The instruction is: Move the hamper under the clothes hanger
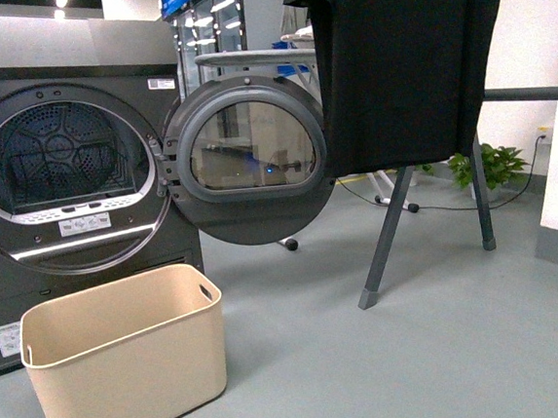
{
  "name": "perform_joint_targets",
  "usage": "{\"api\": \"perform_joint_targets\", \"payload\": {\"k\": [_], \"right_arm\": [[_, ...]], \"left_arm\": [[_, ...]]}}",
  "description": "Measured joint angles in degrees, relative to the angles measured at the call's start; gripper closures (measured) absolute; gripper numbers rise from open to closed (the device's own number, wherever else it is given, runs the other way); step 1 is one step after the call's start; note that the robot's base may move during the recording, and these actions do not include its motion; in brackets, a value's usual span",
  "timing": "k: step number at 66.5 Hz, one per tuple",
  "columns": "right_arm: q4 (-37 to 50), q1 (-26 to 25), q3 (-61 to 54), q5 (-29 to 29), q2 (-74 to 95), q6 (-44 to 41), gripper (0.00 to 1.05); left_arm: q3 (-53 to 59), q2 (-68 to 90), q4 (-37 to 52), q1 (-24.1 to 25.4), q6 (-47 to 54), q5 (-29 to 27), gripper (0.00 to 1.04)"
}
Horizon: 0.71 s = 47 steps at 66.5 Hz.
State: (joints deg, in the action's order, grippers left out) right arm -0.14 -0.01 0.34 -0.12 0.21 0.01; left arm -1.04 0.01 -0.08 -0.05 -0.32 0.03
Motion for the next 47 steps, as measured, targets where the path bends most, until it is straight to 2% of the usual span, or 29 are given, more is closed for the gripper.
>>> {"api": "perform_joint_targets", "payload": {"k": [47], "right_arm": [[0.0, 0.0, 0.0, 0.0, 0.0, 0.0, 0.08]], "left_arm": [[0.0, 0.0, 0.0, 0.0, 0.0, 0.0, 0.07]]}}
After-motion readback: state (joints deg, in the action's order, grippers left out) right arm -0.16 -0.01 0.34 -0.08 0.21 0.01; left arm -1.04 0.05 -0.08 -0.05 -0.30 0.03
